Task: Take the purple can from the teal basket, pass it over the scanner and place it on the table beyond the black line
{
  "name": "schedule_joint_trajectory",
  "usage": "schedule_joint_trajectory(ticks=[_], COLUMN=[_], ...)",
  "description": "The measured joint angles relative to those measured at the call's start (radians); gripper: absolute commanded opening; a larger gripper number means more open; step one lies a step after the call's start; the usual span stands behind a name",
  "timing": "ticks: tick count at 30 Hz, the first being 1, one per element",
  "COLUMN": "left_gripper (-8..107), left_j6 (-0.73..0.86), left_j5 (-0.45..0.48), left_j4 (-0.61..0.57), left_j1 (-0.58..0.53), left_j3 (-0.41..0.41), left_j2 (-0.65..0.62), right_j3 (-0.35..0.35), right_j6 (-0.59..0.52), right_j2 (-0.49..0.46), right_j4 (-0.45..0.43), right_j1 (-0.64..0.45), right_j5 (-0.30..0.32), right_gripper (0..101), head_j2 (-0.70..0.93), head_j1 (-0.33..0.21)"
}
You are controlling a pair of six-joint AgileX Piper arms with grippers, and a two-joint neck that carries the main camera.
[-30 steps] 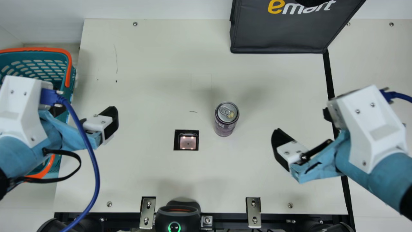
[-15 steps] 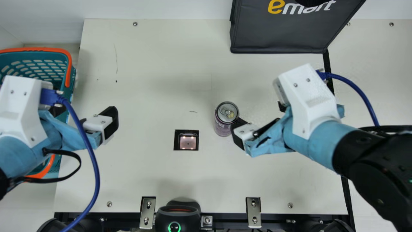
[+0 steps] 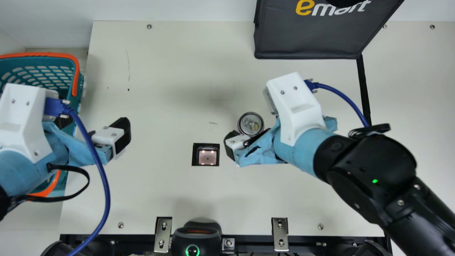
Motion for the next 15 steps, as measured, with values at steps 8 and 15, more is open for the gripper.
schedule_joint_trajectory(ticks=[8, 15], left_gripper=[90, 90], left_j6=[0.0, 0.0], left_j5=[0.0, 0.0], left_j4=[0.0, 0.0], left_j1=[0.0, 0.0], left_j3=[0.0, 0.0], left_j2=[0.0, 0.0], right_j3=[0.019, 0.037], right_j6=[0.059, 0.109], right_j2=[0.058, 0.096], right_j4=[-0.072, -0.151], right_j1=[0.052, 0.065], right_j5=[-0.024, -0.038], right_gripper=[95, 95], head_j2=[0.002, 0.0], head_j1=[0.0, 0.0])
